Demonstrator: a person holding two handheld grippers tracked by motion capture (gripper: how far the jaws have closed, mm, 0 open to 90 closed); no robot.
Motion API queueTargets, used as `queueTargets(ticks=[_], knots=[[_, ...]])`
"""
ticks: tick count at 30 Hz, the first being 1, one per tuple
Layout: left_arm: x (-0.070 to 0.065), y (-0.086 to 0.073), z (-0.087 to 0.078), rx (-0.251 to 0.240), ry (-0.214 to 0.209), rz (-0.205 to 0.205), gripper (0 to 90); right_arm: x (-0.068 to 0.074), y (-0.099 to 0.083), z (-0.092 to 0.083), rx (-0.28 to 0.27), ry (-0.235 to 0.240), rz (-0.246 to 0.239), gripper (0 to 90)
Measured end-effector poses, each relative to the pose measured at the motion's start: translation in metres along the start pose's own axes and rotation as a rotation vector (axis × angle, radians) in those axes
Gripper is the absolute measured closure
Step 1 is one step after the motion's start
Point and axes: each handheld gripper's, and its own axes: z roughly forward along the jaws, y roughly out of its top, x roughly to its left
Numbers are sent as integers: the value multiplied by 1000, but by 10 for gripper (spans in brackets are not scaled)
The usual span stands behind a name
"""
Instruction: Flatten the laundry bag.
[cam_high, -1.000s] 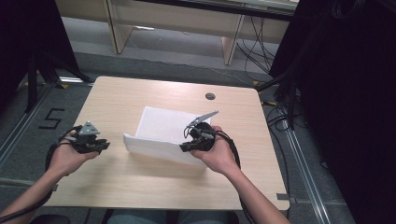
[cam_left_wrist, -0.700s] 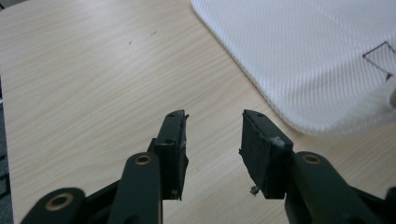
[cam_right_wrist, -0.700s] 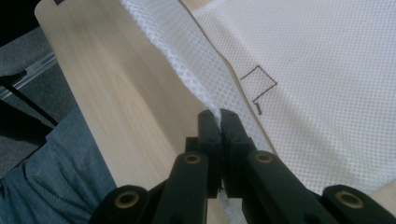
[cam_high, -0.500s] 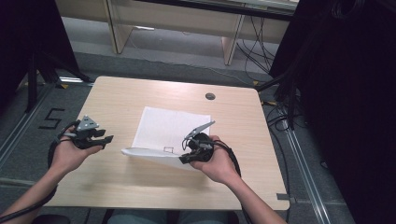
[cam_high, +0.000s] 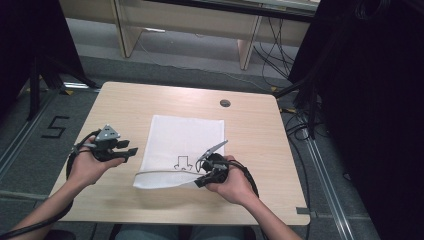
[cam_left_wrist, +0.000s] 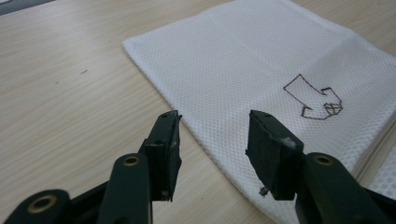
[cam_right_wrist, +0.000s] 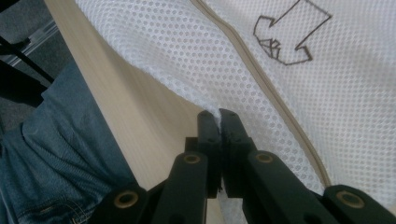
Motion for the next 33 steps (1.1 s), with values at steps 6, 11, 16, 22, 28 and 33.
queueTargets(ticks=[6, 11, 16, 22, 28, 33], knots=[[-19, 3, 9, -3, -62, -1, 514, 0, -10, 8, 35, 10, 35, 887], [-28, 5, 16, 13, -88, 26, 506, -2, -16, 14, 48, 13, 47, 887], [-35, 6, 18, 14, -107, 23, 495, -5, -21, 18, 56, 20, 55, 886], [-44, 9, 23, 23, -123, 49, 479, -5, -26, 24, 77, 47, 86, 885], [-50, 8, 27, 33, -128, 53, 470, -7, -31, 32, 71, 34, 80, 882], [-54, 7, 30, 45, -145, 71, 470, -4, -32, 39, 80, 46, 62, 878]])
